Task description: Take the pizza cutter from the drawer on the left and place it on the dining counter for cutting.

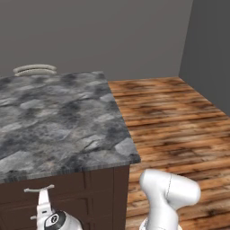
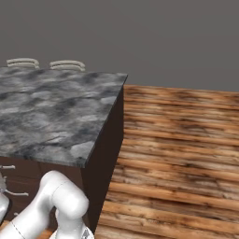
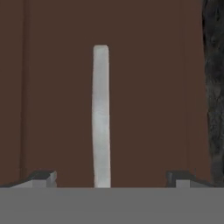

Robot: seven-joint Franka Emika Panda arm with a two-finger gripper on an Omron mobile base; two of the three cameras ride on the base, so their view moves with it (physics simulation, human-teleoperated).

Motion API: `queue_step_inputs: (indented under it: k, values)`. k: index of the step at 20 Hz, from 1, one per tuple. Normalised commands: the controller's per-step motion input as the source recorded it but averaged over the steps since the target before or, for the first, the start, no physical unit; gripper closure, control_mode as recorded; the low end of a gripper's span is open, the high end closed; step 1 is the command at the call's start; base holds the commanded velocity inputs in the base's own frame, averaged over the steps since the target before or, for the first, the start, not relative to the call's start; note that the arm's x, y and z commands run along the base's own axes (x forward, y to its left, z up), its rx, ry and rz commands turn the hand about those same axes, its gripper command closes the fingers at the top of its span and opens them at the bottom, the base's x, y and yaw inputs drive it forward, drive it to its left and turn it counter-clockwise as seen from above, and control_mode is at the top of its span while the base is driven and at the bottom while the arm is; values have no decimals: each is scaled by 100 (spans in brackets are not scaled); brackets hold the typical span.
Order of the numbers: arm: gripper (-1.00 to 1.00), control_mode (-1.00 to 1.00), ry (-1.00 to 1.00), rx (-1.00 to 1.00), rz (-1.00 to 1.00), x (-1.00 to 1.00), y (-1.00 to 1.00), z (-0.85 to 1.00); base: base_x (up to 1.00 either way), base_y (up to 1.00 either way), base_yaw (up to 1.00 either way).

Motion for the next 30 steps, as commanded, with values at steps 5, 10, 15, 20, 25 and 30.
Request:
queue_step_inputs:
  k: [5,10,15,20,25,30]
  values:
    - [-100,-100,0,0,0,33,13,-26,0,0,0]
    - [-100,-100,0,0,0,29,19,-29,0,0,0]
    - [-100,-100,0,0,0,17,11,-38,0,0,0]
    - [-100,-100,0,0,0,19,2,-36,0,0,0]
    - [-100,-100,-6,0,0,25,0,-24,0,0,0]
    - [100,-100,-6,0,1,17,0,-14,0,0,0]
